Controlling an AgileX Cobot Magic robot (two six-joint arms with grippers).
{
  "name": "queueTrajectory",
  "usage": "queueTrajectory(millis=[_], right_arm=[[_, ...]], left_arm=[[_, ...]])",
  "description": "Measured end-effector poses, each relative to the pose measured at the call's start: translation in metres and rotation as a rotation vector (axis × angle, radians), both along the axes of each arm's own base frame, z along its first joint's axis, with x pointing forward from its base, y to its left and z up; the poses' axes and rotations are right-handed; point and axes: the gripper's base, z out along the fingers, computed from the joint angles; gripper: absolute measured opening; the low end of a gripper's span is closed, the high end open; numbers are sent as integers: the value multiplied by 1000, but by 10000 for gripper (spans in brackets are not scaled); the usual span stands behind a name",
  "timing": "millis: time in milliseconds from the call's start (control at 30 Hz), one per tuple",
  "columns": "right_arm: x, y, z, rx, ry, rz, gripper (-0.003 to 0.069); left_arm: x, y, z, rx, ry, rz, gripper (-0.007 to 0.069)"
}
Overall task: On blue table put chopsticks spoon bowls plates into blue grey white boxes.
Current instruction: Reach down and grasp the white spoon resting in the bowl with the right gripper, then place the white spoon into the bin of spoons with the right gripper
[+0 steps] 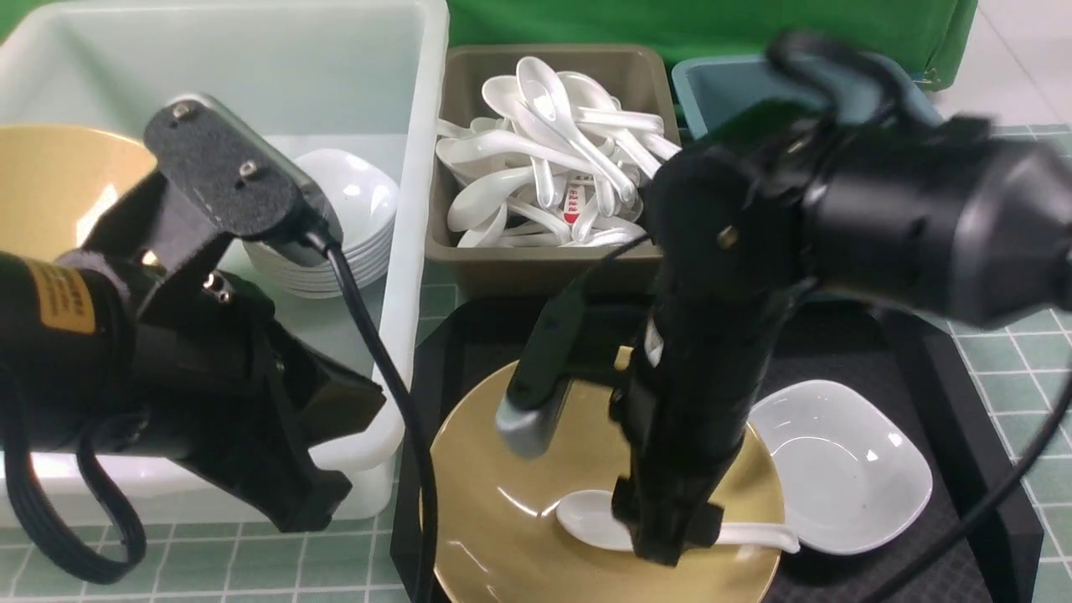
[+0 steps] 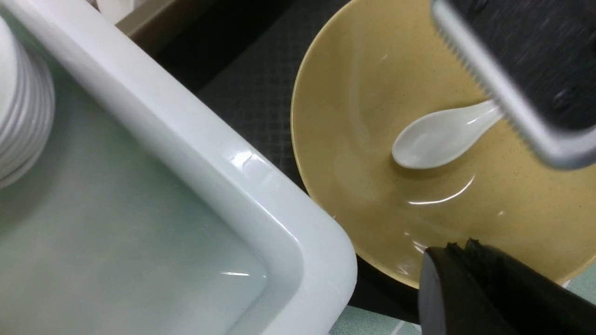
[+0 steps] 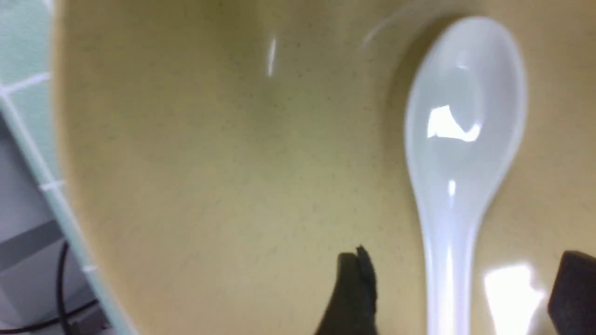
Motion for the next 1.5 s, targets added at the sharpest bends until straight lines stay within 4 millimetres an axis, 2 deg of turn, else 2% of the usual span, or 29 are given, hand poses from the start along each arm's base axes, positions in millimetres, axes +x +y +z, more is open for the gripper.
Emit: queueTrajectory(millis=[67, 167, 300, 400, 467, 567, 667, 733, 767, 800, 833, 867, 900, 967, 1000, 1033, 1133, 1167, 1267, 1333, 1367, 1433, 1467, 1500], right_arm=[[2, 2, -7, -12, 6, 3, 557], [10, 6, -28, -61, -4, 21, 551], [15, 5, -40, -108, -22, 39, 521], [17, 6, -44, -114, -24, 42, 426], [17, 6, -46, -117, -21, 41, 297], [18, 7, -41, -123, -17, 33, 286], [24, 13, -25, -98, -49, 15, 286], [33, 19, -1, -42, -114, -2, 286], [36, 20, 4, -31, -127, -8, 286], [45, 21, 28, 28, -187, -36, 286], [45, 21, 28, 29, -187, -37, 286], [62, 20, 59, 123, -282, -88, 286], [66, 20, 65, 144, -305, -99, 286], [93, 13, 100, 292, -461, -196, 286], [94, 13, 99, 291, -460, -200, 286], [117, 7, 117, 405, -574, -289, 286], [147, 2, 124, 525, -692, -375, 286], [161, -1, 120, 556, -724, -405, 286], [184, -5, 112, 611, -792, -435, 286], [201, -7, 100, 640, -824, -458, 303], [209, -8, 96, 670, -843, -483, 367], [215, -9, 92, 684, -843, -509, 467], [216, -10, 95, 687, -834, -529, 559], [215, -11, 96, 676, -820, -537, 592]], left_arm=[[0, 0, 0, 0, 0, 0, -12], [0, 0, 0, 1, 1, 0, -12], [0, 0, 0, -1, -2, 1, -12], [2, -1, 1, -9, -16, 5, -12], [5, -2, 0, -18, -31, 11, -12], [12, -4, 1, -40, -59, 45, -12], [22, 0, 4, -72, -107, 137, -12], [32, 11, 9, -97, -141, 244, -12], [33, 12, 9, -100, -140, 254, -12], [42, 23, 12, -102, -156, 328, -12], [44, 26, 13, -102, -158, 346, -12], [54, 38, 15, -100, -166, 414, -12], [56, 39, 16, -101, -168, 421, -12], [67, 50, 15, -106, -168, 482, -12], [68, 52, 14, -106, -167, 488, -12], [72, 53, 11, -119, -151, 497, -12], [74, 50, 9, -145, -130, 487, -12], [74, 48, 9, -163, -122, 476, -12], [73, 45, 10, -184, -113, 456, -12], [72, 42, 10, -196, -103, 422, -12], [71, 41, 9, -201, -92, 405, -12], [71, 38, 7, -198, -78, 366, -12], [72, 35, 5, -194, -66, 336, -6], [72, 32, 4, -187, -54, 317, 0]])
